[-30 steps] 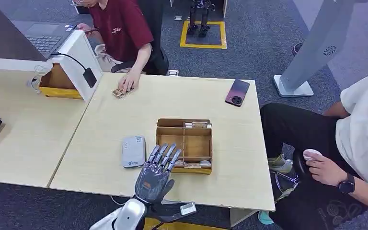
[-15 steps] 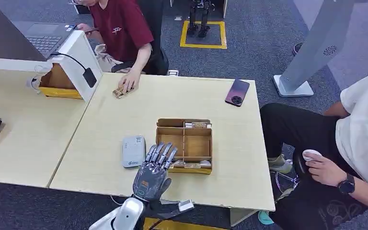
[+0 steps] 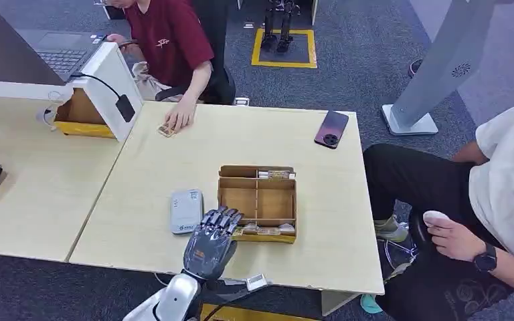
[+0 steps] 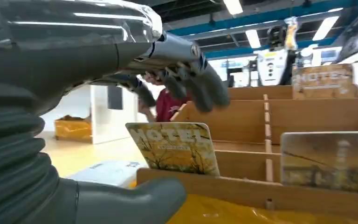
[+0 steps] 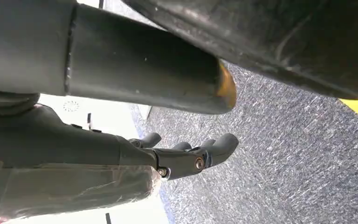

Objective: Pass the card to the sensor for recognition and then transmit it.

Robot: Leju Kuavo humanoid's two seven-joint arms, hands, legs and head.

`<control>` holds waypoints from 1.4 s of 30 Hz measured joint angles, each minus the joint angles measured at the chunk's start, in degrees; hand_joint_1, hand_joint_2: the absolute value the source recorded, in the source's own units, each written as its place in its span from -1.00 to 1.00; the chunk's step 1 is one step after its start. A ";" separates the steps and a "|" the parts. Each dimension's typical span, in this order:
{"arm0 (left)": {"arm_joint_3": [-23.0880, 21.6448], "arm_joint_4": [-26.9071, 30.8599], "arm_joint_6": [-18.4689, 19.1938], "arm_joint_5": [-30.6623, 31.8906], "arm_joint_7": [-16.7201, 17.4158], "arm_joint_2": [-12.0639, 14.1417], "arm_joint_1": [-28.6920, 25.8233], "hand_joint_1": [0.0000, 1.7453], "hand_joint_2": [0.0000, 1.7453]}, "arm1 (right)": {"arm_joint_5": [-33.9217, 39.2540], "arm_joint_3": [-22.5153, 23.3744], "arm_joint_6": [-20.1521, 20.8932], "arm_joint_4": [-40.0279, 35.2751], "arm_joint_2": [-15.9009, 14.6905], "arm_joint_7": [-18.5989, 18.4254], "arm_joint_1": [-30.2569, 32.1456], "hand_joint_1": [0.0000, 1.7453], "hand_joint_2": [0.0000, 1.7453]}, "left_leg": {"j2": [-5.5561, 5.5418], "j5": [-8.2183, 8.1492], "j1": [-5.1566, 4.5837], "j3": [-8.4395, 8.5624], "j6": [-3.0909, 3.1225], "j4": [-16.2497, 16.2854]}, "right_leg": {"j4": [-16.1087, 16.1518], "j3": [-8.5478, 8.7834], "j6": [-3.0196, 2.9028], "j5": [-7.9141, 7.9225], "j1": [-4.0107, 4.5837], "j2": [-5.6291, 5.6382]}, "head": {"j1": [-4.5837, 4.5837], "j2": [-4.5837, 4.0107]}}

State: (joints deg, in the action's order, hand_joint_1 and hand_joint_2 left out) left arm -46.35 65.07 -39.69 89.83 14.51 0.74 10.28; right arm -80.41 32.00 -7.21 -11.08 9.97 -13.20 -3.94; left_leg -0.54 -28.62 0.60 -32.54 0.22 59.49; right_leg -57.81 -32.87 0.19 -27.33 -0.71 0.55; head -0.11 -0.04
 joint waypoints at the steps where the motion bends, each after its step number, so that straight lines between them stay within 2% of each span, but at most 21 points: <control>1: 1.12 -0.17 0.00 0.00 -0.89 -0.39 -0.31 1.00 1.00 | 0.00 0.02 0.00 0.00 0.00 0.00 0.00 -1.00 -1.00 | 0.00 0.00 0.00 0.00 0.00 0.00 | 0.00 0.00 0.00 0.00 0.00 0.00 | 0.00 0.00; 9: 4.59 -0.92 -0.20 0.00 -1.94 -1.77 -1.19 1.00 1.00 | -0.09 0.39 -0.07 0.00 0.02 0.37 0.00 -1.00 -1.00 | -0.01 0.00 0.00 0.01 0.00 0.00 | 0.00 0.02 0.00 0.00 0.00 -0.01 | 0.00 0.00; 15: 6.90 -0.94 -0.20 0.00 -4.48 -2.97 -1.98 1.00 1.00 | -0.15 0.87 -0.07 0.00 0.04 0.46 0.00 -1.00 -1.00 | -0.01 0.00 0.00 0.01 0.00 0.00 | 0.00 0.02 0.00 0.00 0.00 -0.01 | 0.00 0.00; 19: 9.20 -0.94 -0.20 -0.26 -8.30 -4.24 -2.88 1.00 1.00 | -0.17 0.94 -0.11 0.00 0.04 0.63 -0.01 -1.00 -1.00 | -0.01 0.00 0.00 0.00 0.00 0.00 | 0.00 0.02 0.00 0.00 0.00 -0.01 | 0.00 0.00; 20: 10.17 -0.92 -0.20 -1.15 -10.72 -4.69 -3.23 1.00 1.00 | -0.17 0.98 -0.17 0.00 0.04 0.63 0.00 -1.00 -1.00 | -0.01 0.00 0.00 0.00 0.00 0.00 | 0.00 0.02 0.00 0.00 0.00 -0.01 | 0.00 0.00; 21: 11.65 -0.92 -0.22 -2.67 -14.52 -5.53 -3.74 1.00 1.00 | -0.17 1.07 -0.17 0.00 0.04 0.61 0.01 -1.00 -1.00 | -0.01 0.00 -0.01 0.00 0.00 0.00 | 0.00 0.02 0.00 0.00 -0.01 -0.02 | 0.00 0.00; 22: 13.40 -0.87 -0.22 -4.53 -19.73 -6.36 -4.27 1.00 1.00 | -0.17 1.16 -0.17 0.00 0.07 0.61 0.00 -1.00 -1.00 | -0.02 0.00 -0.01 0.00 0.00 0.00 | 0.00 0.02 0.00 0.00 -0.01 -0.01 | 0.00 0.00; 23: 15.98 -0.30 -0.22 -6.54 -26.57 -8.11 -5.33 1.00 1.00 | -0.17 1.31 -0.17 0.00 0.07 0.61 0.01 -1.00 -1.00 | -0.02 0.00 -0.01 -0.01 0.00 0.01 | 0.00 0.01 0.01 0.00 -0.01 -0.01 | 0.00 0.00; 25: 20.44 0.92 -0.24 -8.55 -33.95 -10.61 -6.49 1.00 1.00 | -0.17 1.49 -0.17 0.00 0.07 0.59 0.01 -1.00 -1.00 | -0.02 0.00 -0.02 -0.02 0.01 0.01 | 0.01 0.01 0.01 0.00 -0.01 -0.02 | 0.02 0.00; 27: 23.54 2.52 -0.24 -11.83 -39.50 -13.44 -7.14 1.00 1.00 | -0.15 1.71 -0.24 0.00 0.07 0.59 0.02 -1.00 -1.00 | -0.02 -0.01 -0.04 -0.02 0.01 0.03 | 0.02 0.01 0.01 0.00 -0.03 -0.01 | -0.02 0.00; 28: 24.52 3.46 -0.24 -12.99 -40.37 -14.25 -7.19 1.00 1.00 | -0.15 1.92 -0.24 0.00 0.07 0.59 0.03 -1.00 -1.00 | -0.02 -0.01 -0.04 -0.02 0.02 0.04 | 0.02 0.01 0.01 0.00 -0.03 -0.02 | 0.00 0.00; 30: 25.13 5.19 -0.24 -15.03 -38.34 -15.12 -7.00 1.00 1.00 | -0.17 2.34 -0.22 0.00 0.07 0.59 0.01 -1.00 -1.00 | -0.03 -0.01 -0.03 -0.01 0.01 0.04 | 0.02 0.01 0.01 0.00 -0.02 -0.03 | 0.02 0.00; 32: 25.09 7.61 -0.24 -16.48 -34.28 -14.82 -6.12 1.00 1.00 | -0.46 2.67 -0.15 0.00 0.07 0.50 0.03 -1.00 -1.00 | -0.02 0.00 -0.01 0.01 0.01 0.04 | 0.01 0.01 0.01 0.01 -0.02 -0.03 | 0.00 0.00; 34: 24.76 9.82 -0.24 -17.62 -31.70 -13.98 -4.87 1.00 1.00 | -0.87 2.91 -0.13 0.00 0.07 0.48 0.02 -1.00 -1.00 | -0.02 0.03 0.03 0.01 -0.03 0.04 | 0.00 0.01 0.00 0.01 -0.01 -0.03 | 0.00 0.00; 38: 24.15 11.80 -0.22 -18.51 -29.43 -12.06 -2.60 1.00 1.00 | -1.20 3.04 -0.04 0.00 0.07 0.50 0.01 -1.00 -1.00 | -0.02 0.06 0.03 0.03 -0.04 0.03 | -0.05 0.01 -0.03 0.03 -0.01 -0.03 | 0.00 0.00; 42: 24.19 11.93 -0.22 -15.65 -27.99 -10.93 -1.03 1.00 1.00 | -2.08 3.06 0.09 0.00 0.07 0.61 0.00 -1.00 -1.00 | -0.03 0.07 0.02 0.01 -0.04 0.03 | -0.07 0.01 -0.03 0.02 0.01 -0.03 | 0.00 0.00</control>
State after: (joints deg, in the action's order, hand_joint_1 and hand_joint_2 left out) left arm -22.16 77.00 -39.91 74.18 -13.48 -10.18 9.25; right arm -82.49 35.06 -7.12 -11.08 10.03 -12.59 -3.94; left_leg -0.56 -28.55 0.63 -32.53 0.18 59.51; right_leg -57.87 -32.86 0.17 -27.31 -0.69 0.52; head -0.11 -0.04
